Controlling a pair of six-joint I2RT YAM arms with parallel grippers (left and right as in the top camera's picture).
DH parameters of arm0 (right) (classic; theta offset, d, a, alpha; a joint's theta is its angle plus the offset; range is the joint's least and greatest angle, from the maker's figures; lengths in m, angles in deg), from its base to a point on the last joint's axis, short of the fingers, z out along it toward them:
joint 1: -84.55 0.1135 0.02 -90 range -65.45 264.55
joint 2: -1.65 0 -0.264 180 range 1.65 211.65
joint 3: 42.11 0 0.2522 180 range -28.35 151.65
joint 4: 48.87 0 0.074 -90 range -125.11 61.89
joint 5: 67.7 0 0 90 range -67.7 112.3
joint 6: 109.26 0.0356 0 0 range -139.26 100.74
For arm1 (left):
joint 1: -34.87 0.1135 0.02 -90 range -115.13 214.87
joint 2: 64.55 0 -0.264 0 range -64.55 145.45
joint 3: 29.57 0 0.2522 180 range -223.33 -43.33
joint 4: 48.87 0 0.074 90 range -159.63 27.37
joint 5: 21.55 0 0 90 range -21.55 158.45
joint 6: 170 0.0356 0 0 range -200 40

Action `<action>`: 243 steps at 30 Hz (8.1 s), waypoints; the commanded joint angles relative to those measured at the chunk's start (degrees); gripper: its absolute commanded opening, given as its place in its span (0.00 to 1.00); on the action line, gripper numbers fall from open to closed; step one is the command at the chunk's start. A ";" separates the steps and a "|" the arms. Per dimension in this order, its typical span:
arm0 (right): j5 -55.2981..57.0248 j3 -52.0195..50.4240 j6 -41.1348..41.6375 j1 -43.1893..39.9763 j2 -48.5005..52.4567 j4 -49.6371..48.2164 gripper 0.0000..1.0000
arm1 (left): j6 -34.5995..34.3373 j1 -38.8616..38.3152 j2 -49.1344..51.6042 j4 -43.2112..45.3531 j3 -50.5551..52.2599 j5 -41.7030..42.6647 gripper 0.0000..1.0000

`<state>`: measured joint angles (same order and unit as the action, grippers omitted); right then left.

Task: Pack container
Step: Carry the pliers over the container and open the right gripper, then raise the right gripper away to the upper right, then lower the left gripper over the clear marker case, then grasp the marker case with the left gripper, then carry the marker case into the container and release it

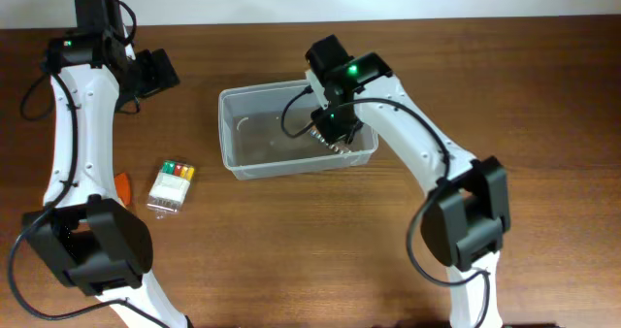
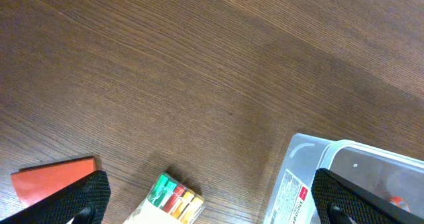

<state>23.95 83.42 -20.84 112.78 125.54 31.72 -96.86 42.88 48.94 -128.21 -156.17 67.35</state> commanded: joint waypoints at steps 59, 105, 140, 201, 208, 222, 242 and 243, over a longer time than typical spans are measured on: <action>0.09 46.29 10.05 -35.76 3.43 30.47 0.99 | 0.26 0.13 -0.79 1.40 -0.83 -0.13 0.99; 0.09 46.29 10.05 -35.76 3.43 30.47 0.99 | 32.20 0.04 -0.79 6.45 29.55 -7.32 0.78; 0.09 46.29 10.05 -35.76 3.43 30.47 0.99 | 28.06 0.04 -0.81 12.81 38.12 -7.06 0.81; 0.09 46.29 10.05 -35.76 3.43 30.47 0.99 | 26.38 -0.28 -0.79 6.69 40.54 -0.81 0.83; 0.09 46.29 10.05 -35.76 3.43 30.47 0.99 | 26.36 -0.28 -0.79 7.80 40.70 -0.79 0.84; 0.11 46.29 10.05 -35.76 3.43 30.47 0.99 | 26.34 -0.28 -0.79 9.25 40.70 -0.59 0.50; 0.09 46.29 10.05 -35.76 3.43 30.47 0.99 | 25.29 -0.35 -0.81 0.04 21.29 -0.31 0.36; 0.09 46.29 10.05 -35.76 3.43 30.49 0.99 | 25.29 -0.39 -0.81 -1.53 17.88 0.22 0.36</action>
<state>24.37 128.75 -11.27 77.35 129.76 61.86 -70.85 42.67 47.95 -127.58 -130.84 66.17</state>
